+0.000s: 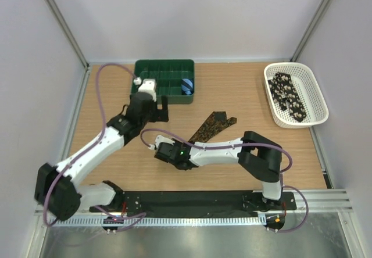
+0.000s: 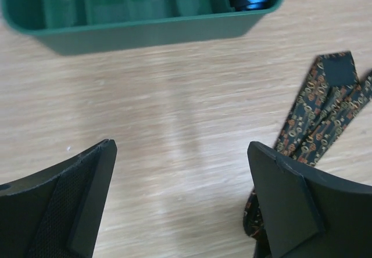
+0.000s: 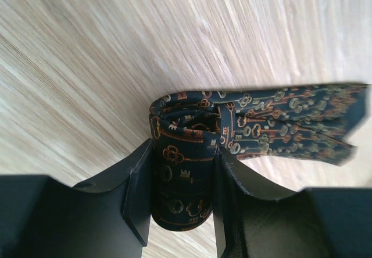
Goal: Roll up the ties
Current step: Roll the tie
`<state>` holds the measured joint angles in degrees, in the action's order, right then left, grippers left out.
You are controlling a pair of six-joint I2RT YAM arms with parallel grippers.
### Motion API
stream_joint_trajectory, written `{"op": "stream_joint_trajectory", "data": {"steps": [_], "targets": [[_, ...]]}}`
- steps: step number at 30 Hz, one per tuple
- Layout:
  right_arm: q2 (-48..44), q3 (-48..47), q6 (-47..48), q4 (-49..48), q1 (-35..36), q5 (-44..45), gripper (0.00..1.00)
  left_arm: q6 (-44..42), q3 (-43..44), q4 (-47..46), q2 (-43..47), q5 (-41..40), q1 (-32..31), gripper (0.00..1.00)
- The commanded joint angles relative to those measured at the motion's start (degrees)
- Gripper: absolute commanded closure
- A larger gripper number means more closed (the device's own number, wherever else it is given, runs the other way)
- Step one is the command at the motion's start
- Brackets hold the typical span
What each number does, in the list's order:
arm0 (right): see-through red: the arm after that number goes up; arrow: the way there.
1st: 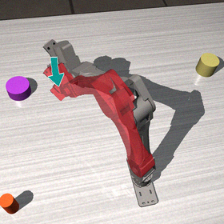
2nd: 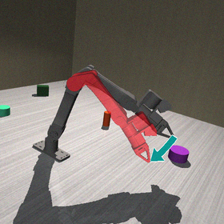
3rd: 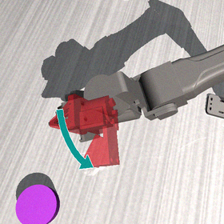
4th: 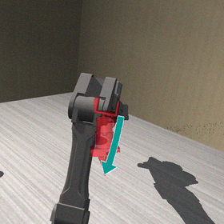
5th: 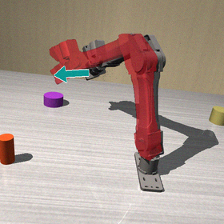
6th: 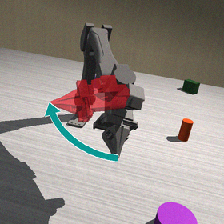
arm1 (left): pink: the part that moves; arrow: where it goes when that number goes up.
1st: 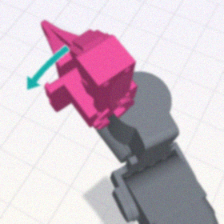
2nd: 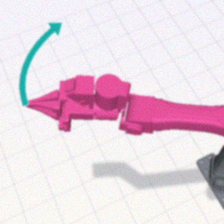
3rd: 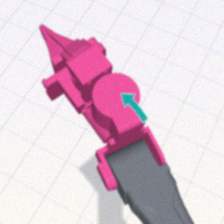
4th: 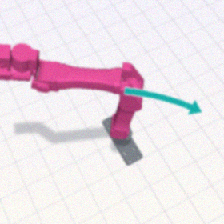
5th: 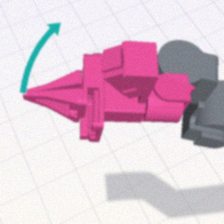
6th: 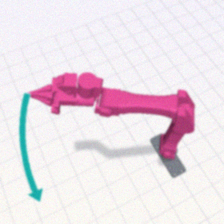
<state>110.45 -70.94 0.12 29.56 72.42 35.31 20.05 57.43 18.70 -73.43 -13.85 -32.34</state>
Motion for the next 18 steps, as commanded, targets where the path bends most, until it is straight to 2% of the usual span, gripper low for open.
{"op": "stream_joint_trajectory", "data": {"steps": [1, 3, 4, 7, 10, 13, 18], "targets": [[-5.94, 4.65, -2.75, -7.39, -2.89, -13.58, 0.9, 6.22, -10.12, -14.61, 9.07, -11.28, -0.36, 0.0], [-8.75, 6.77, -3.72, -9.34, -5.96, -18.06, 0.9, 8.58, -14.78, -18.42, 12.77, -14.78, -0.27, 0.0], [-9.55, 8.69, -4.07, -11.35, -7.2, -22.96, 0.9, 9.12, -18.54, -21.83, 15.83, -14.98, -0.27, 0.0], [-12.36, 12.21, -5.22, -15.56, -11.68, -33.59, 0.9, 7.46, -25.23, -28.09, 20.15, -12.27, -0.27, 0.0], [-13.95, 15.11, -6.27, -19.43, -15.89, -44.31, 0.9, 7.28, -28.84, -28.45, 23.4, -11.2, -0.27, 0.0], [-14.21, 17.23, -6.45, -22.34, -18.54, -50.75, 0.9, 7.89, -32.37, -31.52, 25.96, -11.56, -0.27, 0.0], [-12.55, 18.03, -7.41, -24.11, -24.51, -62.8, 0.9, 6.05, -36.07, -35.92, 27.03, -4.36, -0.27, 0.0]]}}
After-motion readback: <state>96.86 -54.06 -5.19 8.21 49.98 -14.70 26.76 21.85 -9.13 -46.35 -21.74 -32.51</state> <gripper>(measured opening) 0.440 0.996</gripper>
